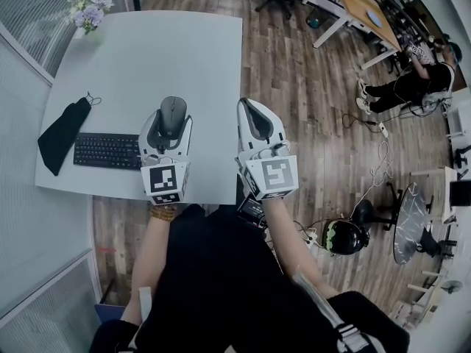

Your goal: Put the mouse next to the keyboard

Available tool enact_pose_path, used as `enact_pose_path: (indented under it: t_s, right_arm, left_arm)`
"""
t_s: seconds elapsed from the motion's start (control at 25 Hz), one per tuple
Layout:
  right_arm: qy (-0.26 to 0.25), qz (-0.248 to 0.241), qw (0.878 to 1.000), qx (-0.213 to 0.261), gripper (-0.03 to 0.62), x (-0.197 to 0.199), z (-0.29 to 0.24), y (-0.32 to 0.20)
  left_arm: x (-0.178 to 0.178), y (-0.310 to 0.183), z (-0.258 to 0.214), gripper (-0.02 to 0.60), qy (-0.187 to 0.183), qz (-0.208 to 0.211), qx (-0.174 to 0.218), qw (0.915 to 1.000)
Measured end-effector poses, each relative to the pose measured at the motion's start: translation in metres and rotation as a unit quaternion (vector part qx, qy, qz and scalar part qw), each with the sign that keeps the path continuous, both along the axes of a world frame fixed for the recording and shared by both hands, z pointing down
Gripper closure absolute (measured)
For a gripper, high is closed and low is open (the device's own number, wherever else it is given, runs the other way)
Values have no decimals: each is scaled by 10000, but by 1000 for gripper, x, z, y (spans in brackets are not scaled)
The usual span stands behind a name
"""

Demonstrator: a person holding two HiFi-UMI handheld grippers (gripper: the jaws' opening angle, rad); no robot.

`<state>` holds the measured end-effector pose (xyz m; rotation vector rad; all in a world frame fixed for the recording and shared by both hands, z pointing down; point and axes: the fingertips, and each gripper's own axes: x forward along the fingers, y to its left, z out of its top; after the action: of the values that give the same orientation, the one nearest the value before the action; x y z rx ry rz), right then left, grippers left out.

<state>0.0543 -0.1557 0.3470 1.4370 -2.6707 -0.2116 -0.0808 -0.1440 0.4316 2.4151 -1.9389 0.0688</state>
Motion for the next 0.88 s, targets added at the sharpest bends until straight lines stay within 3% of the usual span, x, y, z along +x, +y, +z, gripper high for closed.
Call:
enact_pose_path:
  t_s: [0.88]
  right_arm:
    - [-51,-55,9997,-218,597,-3,14,-9]
  left_arm:
    - [7,-13,101,290,-212,82,-1049,9942]
